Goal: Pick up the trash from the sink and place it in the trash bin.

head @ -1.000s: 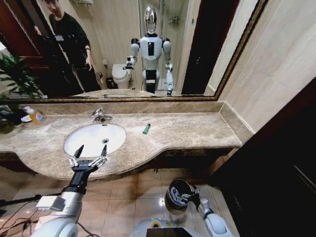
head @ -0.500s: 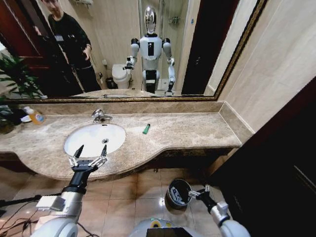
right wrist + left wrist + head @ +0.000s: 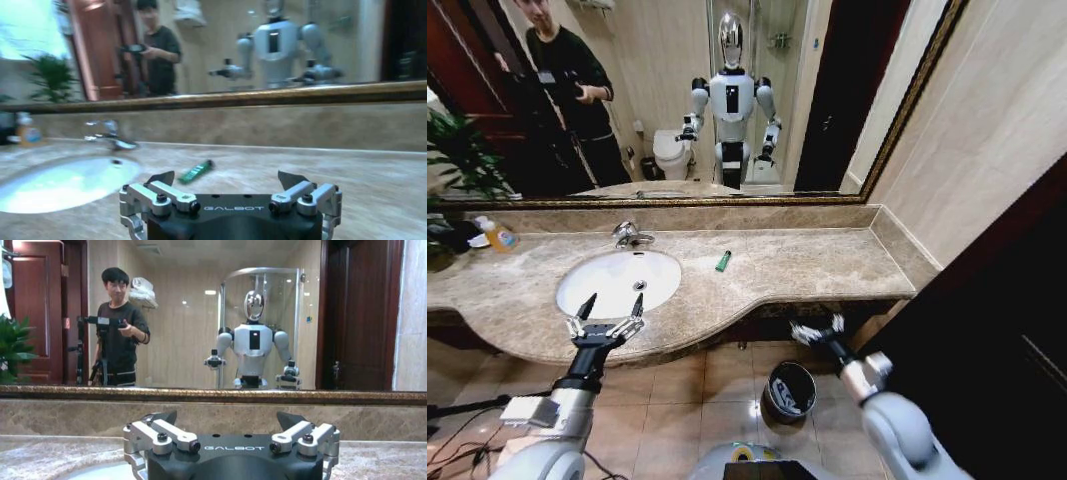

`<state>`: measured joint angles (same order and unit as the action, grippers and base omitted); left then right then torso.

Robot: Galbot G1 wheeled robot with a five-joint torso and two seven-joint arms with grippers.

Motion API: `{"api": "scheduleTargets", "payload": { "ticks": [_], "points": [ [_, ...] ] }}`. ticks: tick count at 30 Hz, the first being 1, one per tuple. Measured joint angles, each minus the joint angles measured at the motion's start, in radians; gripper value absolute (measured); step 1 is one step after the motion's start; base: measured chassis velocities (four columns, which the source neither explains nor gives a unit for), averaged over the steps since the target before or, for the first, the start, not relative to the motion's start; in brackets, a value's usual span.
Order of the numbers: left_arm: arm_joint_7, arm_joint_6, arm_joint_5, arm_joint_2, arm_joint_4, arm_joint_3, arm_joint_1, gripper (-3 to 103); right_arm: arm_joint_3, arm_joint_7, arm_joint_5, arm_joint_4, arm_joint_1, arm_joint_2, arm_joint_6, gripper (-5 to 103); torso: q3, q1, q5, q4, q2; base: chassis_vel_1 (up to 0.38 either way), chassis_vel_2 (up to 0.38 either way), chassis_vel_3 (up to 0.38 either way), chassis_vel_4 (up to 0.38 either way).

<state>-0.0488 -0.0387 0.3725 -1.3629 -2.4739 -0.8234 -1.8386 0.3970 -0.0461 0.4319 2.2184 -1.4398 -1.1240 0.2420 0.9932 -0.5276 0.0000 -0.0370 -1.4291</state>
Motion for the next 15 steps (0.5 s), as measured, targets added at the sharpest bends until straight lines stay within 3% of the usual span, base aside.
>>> {"api": "scheduleTargets", "payload": {
  "ticks": [6, 8, 11, 15],
  "points": [
    [0.000, 0.000, 0.000, 0.000, 0.000, 0.000, 0.000, 100, -0.196, 0.027, 0.021, -0.136, 0.277, 0.006, 0.046, 100, 0.000, 0.000, -0.0002, 0.0003, 0.000, 0.000, 0.000, 0.000, 0.000],
    [0.000, 0.000, 0.000, 0.000, 0.000, 0.000, 0.000, 100, -0.218, 0.034, 0.023, -0.150, 0.308, 0.003, 0.054, 100, 0.000, 0.000, -0.0003, 0.0002, 0.000, 0.000, 0.000, 0.000, 0.000],
    [0.000, 0.000, 0.000, 0.000, 0.000, 0.000, 0.000, 100, -0.349, 0.110, 0.029, -0.256, 0.479, -0.040, 0.091, 100, 0.000, 0.000, -0.0002, 0.0001, 0.000, 0.000, 0.000, 0.000, 0.000],
    [-0.001, 0.000, 0.000, 0.000, 0.000, 0.000, 0.000, 100, -0.440, 0.195, 0.034, -0.359, 0.599, -0.104, 0.120, 100, 0.000, 0.000, -0.0003, 0.0002, 0.000, 0.000, 0.000, 0.000, 0.000]
  ]
}}
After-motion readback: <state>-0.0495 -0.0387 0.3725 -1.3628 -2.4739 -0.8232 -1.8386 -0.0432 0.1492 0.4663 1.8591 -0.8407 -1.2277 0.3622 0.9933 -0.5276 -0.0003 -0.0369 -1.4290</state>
